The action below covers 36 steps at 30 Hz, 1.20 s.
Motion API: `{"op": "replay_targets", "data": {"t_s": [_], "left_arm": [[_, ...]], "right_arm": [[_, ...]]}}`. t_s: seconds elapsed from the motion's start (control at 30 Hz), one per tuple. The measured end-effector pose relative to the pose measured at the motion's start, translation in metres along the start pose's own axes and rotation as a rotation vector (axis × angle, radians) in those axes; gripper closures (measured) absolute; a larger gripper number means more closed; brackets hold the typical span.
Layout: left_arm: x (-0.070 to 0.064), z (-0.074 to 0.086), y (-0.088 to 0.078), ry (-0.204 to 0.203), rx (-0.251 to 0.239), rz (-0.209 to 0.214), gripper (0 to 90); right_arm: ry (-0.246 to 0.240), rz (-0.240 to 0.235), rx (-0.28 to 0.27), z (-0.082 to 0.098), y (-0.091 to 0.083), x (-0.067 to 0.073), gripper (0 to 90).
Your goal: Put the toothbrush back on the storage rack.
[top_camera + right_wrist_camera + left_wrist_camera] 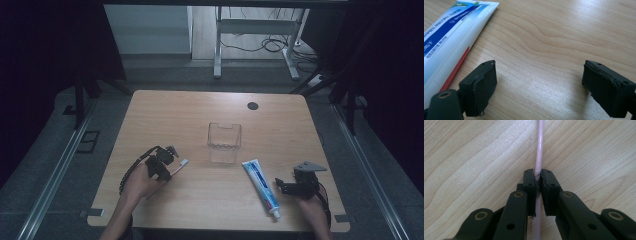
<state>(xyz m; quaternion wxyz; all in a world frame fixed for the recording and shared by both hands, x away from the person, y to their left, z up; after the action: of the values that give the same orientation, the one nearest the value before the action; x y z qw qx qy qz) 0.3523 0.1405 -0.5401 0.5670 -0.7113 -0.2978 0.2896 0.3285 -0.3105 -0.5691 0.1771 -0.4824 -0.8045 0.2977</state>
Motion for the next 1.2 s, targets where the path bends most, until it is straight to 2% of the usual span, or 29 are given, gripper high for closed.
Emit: {"op": "replay_targets", "data": {"t_s": [0.1,0.2,0.5,0.77,0.9,1.2], "left_arm": [[0.000,-0.002,0.000,0.014,0.020,-0.004,83.8],[-0.001,-0.002,0.000,0.017,0.013,-0.006,84.1],[-0.001,-0.005,-0.003,0.038,-0.051,0.010,84.1],[0.003,-0.006,-0.014,0.035,-0.142,0.045,84.0],[0.003,-0.008,-0.021,0.043,-0.190,0.043,84.1],[0.001,-0.013,-0.035,0.065,-0.256,0.036,84.0]], "right_arm": [[0.000,0.000,0.000,0.000,0.000,0.000,12.4],[0.000,0.000,0.000,0.000,0.000,0.000,12.4],[0.000,0.000,0.000,0.000,0.000,0.000,12.4],[0.000,0.000,0.000,0.000,0.000,0.000,12.4],[0.000,0.000,0.000,0.000,0.000,0.000,12.4],[0.000,0.000,0.000,0.000,0.000,0.000,12.4]]}}
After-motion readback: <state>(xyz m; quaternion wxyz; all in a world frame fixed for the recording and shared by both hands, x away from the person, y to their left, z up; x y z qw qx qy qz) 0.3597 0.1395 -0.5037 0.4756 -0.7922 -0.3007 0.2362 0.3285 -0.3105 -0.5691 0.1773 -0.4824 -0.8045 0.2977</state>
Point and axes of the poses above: each handheld gripper's, and its own axes: y roughly forward along the jaws, z roughly out of its underside, x roughly to its left, the point moved 4 cm from there along y, roughly forward along the jaws, and after that the axes turned 3 degrees about -x, right-handed, at the moved point
